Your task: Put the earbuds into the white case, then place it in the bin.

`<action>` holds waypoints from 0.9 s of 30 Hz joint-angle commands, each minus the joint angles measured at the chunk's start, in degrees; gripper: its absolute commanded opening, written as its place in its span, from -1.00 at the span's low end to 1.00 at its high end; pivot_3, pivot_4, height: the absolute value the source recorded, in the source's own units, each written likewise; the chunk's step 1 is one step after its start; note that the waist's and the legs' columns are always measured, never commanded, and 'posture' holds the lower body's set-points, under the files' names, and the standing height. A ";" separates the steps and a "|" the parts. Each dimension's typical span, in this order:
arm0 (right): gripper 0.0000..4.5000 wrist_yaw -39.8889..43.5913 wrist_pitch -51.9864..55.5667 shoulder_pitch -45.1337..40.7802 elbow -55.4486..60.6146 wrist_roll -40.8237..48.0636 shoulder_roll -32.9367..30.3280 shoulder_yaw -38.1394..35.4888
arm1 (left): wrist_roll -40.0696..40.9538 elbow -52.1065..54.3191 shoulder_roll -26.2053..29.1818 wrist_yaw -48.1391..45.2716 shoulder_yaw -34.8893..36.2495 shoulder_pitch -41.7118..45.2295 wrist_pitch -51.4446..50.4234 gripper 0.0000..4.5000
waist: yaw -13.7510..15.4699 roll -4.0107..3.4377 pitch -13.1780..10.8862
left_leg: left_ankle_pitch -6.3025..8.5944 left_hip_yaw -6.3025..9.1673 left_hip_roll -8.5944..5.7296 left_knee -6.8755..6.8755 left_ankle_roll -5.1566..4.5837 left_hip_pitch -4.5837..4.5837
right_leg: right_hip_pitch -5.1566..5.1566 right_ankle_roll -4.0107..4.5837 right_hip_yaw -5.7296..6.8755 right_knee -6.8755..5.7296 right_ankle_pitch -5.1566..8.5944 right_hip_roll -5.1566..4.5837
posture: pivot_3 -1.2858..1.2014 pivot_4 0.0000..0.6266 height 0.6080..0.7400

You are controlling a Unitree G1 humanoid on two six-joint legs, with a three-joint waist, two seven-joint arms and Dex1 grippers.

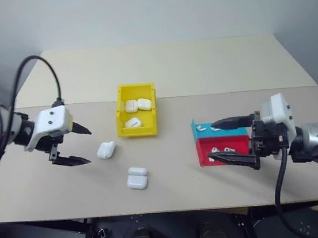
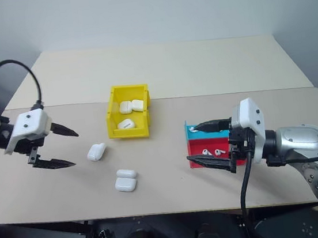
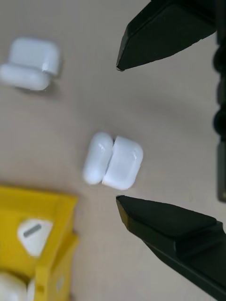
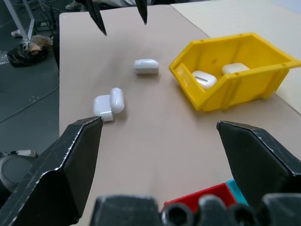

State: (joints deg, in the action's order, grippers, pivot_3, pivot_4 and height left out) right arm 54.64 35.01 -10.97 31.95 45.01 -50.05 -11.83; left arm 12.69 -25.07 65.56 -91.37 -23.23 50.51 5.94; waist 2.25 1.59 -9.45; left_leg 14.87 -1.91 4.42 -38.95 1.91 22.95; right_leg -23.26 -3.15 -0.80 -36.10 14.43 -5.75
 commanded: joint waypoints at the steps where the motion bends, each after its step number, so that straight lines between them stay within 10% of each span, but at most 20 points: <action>1: 1.00 -0.47 -0.71 0.21 2.30 0.40 -0.24 -1.40 | -5.92 -12.59 -3.39 -1.13 -6.82 8.08 16.12 0.99 | 0.07 0.01 -0.01 | 0.00 0.01 0.00 0.00 -0.01 0.05 | -0.03 -0.02 0.00 0.02 -0.01 0.00 | 0.03 -0.52 1.00; 11: 1.00 -2.59 -0.23 4.82 6.27 2.07 -0.48 -4.83 | -20.65 -36.33 -16.63 -0.93 -15.16 21.13 30.15 0.99 | -0.28 0.04 -0.02 | 0.04 0.02 0.01 -0.12 -0.08 0.15 | -0.03 -0.13 0.02 0.02 -0.07 -0.02 | 0.03 -0.52 1.00; 27: 1.00 -6.09 -0.09 8.53 9.53 3.67 -0.25 -6.34 | -33.00 -35.28 -23.81 1.57 -12.14 19.72 19.79 0.99 | -0.38 0.05 -0.03 | 0.04 0.05 0.01 -0.14 -0.08 0.15 | -0.03 -0.16 0.02 -0.05 -0.08 -0.02 | 0.03 -0.52 1.00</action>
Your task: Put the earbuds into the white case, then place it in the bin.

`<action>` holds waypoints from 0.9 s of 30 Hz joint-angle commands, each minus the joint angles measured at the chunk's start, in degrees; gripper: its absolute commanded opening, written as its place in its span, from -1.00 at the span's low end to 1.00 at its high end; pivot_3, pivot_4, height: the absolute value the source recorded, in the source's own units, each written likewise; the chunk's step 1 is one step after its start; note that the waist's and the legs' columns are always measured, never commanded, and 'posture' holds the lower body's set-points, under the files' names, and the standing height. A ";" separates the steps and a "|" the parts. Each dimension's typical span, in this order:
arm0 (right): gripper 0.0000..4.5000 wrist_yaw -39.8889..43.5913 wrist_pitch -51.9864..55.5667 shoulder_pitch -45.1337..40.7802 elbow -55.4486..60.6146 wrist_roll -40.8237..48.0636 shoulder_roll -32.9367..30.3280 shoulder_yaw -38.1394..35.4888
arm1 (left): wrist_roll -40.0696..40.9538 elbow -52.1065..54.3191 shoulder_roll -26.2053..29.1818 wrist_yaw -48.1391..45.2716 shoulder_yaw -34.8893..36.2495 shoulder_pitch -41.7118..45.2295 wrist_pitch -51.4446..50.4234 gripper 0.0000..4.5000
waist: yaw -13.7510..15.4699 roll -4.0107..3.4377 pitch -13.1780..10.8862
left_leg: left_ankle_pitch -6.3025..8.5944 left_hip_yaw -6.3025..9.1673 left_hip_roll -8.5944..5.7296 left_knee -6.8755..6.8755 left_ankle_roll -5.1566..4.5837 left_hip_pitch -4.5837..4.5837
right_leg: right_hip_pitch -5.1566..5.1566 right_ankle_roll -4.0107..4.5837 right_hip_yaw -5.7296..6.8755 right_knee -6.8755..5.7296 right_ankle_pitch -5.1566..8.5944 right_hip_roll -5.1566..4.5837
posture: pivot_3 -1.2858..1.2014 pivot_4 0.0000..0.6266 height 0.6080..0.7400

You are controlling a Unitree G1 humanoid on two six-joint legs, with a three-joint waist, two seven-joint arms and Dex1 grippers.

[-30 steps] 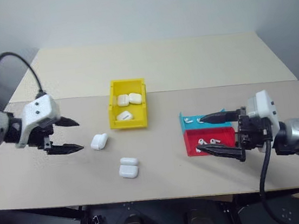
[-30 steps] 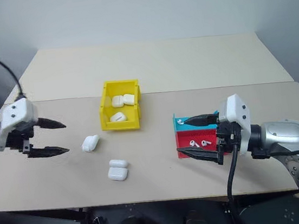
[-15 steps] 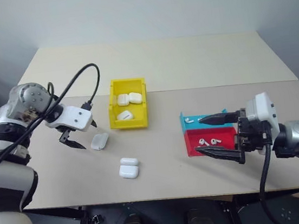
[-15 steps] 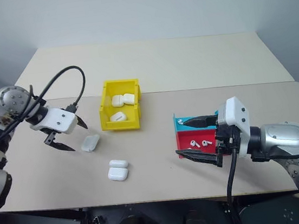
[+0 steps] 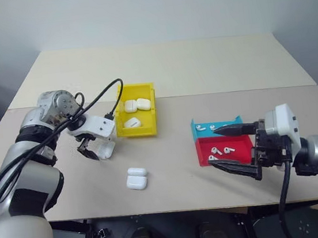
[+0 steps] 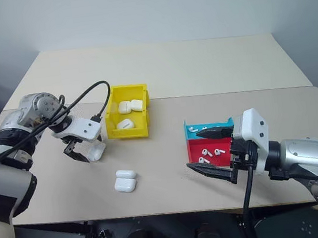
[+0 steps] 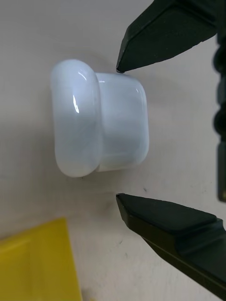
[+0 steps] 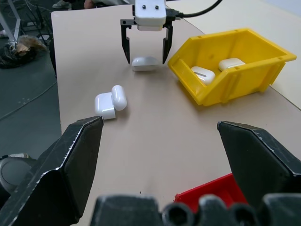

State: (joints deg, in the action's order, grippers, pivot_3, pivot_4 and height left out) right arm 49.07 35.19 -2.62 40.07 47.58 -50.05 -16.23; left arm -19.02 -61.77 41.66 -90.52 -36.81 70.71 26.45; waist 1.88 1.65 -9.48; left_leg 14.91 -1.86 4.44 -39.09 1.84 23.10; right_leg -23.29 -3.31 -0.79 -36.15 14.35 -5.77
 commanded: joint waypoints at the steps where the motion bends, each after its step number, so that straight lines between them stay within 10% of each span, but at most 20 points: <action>1: 1.00 -0.61 -0.26 0.22 1.44 1.15 -0.28 -1.99 | -1.53 1.69 -0.08 1.11 1.67 -0.79 -1.35 0.99 | -0.03 0.00 0.00 | 0.00 0.00 0.00 0.00 0.00 0.00 | 0.00 0.00 0.00 -0.01 0.00 0.00 | 0.03 -0.52 1.00; 12: 1.00 -1.76 -0.40 1.14 1.94 1.28 -0.21 -1.74 | -4.71 5.99 -1.46 2.46 3.52 -4.15 -7.55 0.99 | 0.03 -0.07 0.04 | 0.00 0.01 0.00 -0.02 0.00 -0.22 | 0.17 0.00 -0.02 -0.05 0.00 0.00 | 0.03 -0.52 1.00; 19: 1.00 -2.23 -0.64 1.62 2.22 1.19 0.15 -1.30 | -2.75 10.05 0.41 0.73 7.18 -6.86 -8.28 0.24 | 0.06 -0.14 0.08 | 0.00 0.01 0.00 -0.02 0.00 -0.25 | 0.18 0.00 -0.03 -0.06 0.00 0.00 | 0.03 -0.52 1.00; 27: 1.00 -3.20 -0.64 0.25 1.51 0.93 1.38 0.38 | 5.85 18.82 7.34 -1.47 15.61 -13.16 -7.67 0.24 | -1.03 -0.13 0.08 | 0.00 0.01 0.02 -0.01 -0.01 -0.15 | 0.12 0.00 -0.02 -0.08 0.00 0.00 | 0.03 -0.52 1.00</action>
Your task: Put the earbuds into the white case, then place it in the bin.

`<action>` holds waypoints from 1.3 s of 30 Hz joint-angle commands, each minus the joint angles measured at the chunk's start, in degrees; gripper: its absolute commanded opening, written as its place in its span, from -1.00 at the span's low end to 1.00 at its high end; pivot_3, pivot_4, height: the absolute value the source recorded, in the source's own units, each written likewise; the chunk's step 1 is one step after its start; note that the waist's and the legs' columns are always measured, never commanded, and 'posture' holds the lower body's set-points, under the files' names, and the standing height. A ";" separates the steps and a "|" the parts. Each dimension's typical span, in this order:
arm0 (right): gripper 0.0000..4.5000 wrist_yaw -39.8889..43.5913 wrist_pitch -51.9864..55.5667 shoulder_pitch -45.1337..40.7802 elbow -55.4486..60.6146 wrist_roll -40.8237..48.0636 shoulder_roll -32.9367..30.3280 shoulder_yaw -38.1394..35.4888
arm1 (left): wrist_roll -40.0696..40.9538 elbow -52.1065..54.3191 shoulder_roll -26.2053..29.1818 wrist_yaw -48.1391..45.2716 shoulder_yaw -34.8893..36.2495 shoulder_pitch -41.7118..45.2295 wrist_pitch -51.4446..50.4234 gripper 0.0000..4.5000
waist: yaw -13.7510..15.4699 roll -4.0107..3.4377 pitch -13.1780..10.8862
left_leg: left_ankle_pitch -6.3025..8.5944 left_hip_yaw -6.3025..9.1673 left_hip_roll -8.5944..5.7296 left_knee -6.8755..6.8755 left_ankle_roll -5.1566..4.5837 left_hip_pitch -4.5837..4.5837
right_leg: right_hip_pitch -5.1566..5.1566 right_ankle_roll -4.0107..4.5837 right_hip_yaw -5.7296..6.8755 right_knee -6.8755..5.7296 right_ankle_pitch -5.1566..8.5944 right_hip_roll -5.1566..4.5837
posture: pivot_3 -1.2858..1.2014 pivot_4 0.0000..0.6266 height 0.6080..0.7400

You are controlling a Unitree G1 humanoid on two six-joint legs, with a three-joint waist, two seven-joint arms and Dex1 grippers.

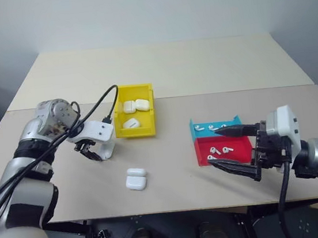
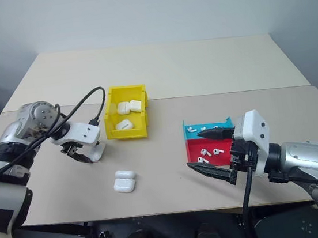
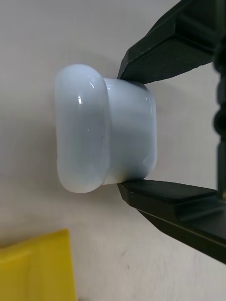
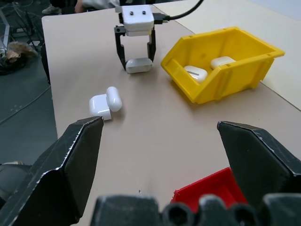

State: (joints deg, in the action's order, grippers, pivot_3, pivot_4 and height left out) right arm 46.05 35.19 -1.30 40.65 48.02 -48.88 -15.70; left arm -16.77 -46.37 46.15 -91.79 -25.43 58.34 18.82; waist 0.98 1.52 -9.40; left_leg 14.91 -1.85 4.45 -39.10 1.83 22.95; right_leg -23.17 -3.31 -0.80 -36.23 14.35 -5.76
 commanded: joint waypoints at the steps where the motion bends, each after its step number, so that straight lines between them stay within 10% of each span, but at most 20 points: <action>1: 1.00 -0.13 -0.65 -1.32 0.68 0.47 0.18 -0.05 | 5.02 4.28 4.02 -0.15 5.69 -1.57 -0.19 0.24 | -0.30 0.02 -0.01 | 0.00 0.00 0.00 0.00 0.00 0.00 | 0.00 0.00 0.00 0.01 0.00 0.00 | 0.03 -0.52 1.00; 13: 1.00 3.24 -1.12 -4.35 -4.98 0.72 -0.73 -1.33 | 37.95 22.55 12.03 -0.71 25.23 -15.98 -23.83 0.24 | -0.26 0.02 -0.02 | 0.00 -0.01 0.06 0.00 0.00 -0.01 | 0.00 0.00 0.00 -0.26 0.00 0.01 | 0.03 -0.52 1.00; 20: 1.00 5.16 0.46 -6.01 -10.26 2.62 -1.77 -4.48 | 58.72 48.15 6.05 6.09 34.20 -26.12 -45.68 0.24 | -0.33 0.00 0.00 | 0.00 -0.01 0.07 -0.03 0.00 -0.05 | -0.02 -0.01 -0.02 -0.43 0.01 0.02 | 0.03 -0.52 1.00; 27: 1.00 5.87 3.57 -7.91 -13.77 1.51 -6.57 -5.54 | 61.60 61.36 -10.64 18.02 34.51 -32.48 -39.50 0.24 | -0.46 0.00 0.00 | 0.00 -0.01 0.07 -0.06 0.01 -0.13 | 0.01 0.00 -0.10 -0.44 0.01 0.06 | 0.03 -0.52 1.00; 39: 0.76 15.32 11.08 -20.72 -15.87 -6.64 -24.34 10.40 | 59.40 56.05 -13.68 10.80 26.07 -28.15 -38.85 0.24 | -0.52 -0.19 0.08 | 0.00 -0.04 0.07 -0.02 -0.01 -0.17 | 0.03 0.04 -0.17 -0.02 0.02 0.10 | 0.03 -0.52 1.00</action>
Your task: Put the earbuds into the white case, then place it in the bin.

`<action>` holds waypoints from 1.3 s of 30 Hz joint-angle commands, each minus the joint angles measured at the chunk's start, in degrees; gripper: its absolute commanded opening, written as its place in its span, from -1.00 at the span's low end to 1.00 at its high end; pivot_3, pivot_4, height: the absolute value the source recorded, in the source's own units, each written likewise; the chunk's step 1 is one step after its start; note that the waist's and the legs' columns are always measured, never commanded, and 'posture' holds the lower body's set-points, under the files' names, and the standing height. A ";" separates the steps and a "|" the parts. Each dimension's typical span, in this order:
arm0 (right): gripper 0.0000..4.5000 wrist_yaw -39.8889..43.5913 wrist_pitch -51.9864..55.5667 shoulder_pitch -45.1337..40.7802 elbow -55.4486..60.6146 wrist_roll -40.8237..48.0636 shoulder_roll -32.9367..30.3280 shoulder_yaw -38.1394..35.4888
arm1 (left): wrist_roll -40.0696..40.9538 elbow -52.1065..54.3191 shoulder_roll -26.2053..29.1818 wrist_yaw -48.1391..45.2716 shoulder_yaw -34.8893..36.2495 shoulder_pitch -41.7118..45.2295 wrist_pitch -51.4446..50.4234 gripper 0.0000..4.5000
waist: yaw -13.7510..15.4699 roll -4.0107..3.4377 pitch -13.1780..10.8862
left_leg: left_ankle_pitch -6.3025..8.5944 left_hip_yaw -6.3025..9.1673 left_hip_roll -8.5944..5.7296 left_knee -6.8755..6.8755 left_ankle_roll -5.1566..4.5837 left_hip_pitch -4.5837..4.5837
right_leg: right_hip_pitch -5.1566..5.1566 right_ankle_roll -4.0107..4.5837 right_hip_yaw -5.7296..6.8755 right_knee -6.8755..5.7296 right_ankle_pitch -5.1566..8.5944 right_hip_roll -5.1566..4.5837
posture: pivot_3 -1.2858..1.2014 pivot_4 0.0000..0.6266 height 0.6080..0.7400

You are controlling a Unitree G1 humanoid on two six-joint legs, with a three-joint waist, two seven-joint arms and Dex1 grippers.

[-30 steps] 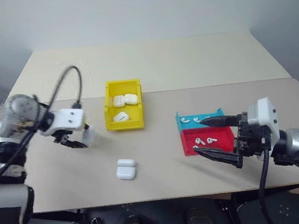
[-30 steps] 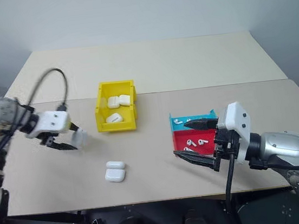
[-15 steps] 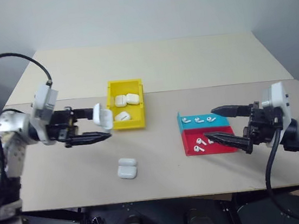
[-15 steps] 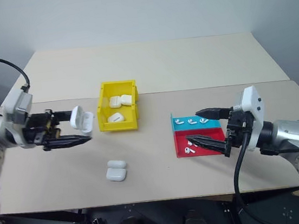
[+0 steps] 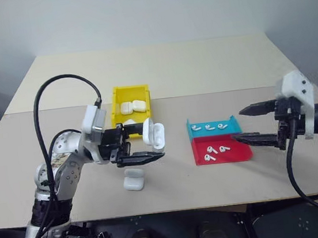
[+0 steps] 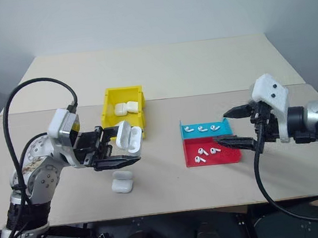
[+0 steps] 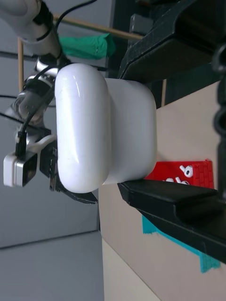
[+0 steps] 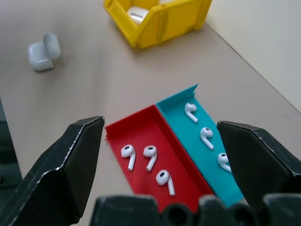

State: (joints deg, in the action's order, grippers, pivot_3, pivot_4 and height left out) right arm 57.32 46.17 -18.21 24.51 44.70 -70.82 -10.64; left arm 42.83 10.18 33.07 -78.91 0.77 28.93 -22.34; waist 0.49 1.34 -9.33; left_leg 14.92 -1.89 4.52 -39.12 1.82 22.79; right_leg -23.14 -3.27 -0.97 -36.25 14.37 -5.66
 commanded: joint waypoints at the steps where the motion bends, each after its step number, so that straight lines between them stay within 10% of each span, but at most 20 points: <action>1: 0.61 4.70 0.40 -5.31 0.14 -4.51 -2.74 7.66 | -0.43 -0.69 -0.72 -2.69 -0.31 1.29 2.89 0.24 | -0.10 -0.02 0.01 | 0.01 0.00 0.00 0.00 -0.02 0.00 | 0.00 0.00 -0.01 0.03 0.00 -0.01 | 0.03 -0.52 1.00; 6: -0.17 3.94 4.74 -17.35 -1.18 -14.91 0.05 22.45 | -0.77 -1.48 -1.45 -6.91 -0.86 1.08 6.04 0.24 | -0.39 -0.02 0.01 | 0.02 -0.01 0.00 -0.01 -0.03 0.07 | -0.07 0.00 0.00 0.05 0.00 -0.01 | 0.03 -0.52 1.00; 17: -0.17 7.98 5.11 -28.17 -7.48 -32.25 6.61 40.17 | -4.05 -3.18 -7.04 -7.56 -3.97 3.02 11.77 0.24 | 0.14 -0.03 0.01 | 0.02 0.00 0.00 -0.01 -0.04 0.23 | -0.15 0.00 0.05 0.13 -0.01 -0.02 | 0.03 -0.52 1.00; 39: -0.17 15.80 -6.26 -27.54 -18.33 -48.18 13.35 43.70 | -4.49 0.76 -6.57 -3.70 -3.82 -0.82 11.95 0.24 | 0.02 -0.03 0.01 | 0.02 0.00 0.00 -0.02 -0.03 0.19 | -0.15 0.00 0.05 0.10 -0.01 -0.01 | 0.03 -0.52 1.00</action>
State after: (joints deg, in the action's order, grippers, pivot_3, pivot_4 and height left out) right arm 72.42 41.05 -45.07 5.84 -2.39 -57.50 34.38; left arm 37.92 8.53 26.07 -83.08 -3.57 28.21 -10.71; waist 0.51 1.31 -9.32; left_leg 14.94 -1.89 4.52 -39.14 1.78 22.97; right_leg -23.30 -3.27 -0.92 -36.15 14.37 -5.67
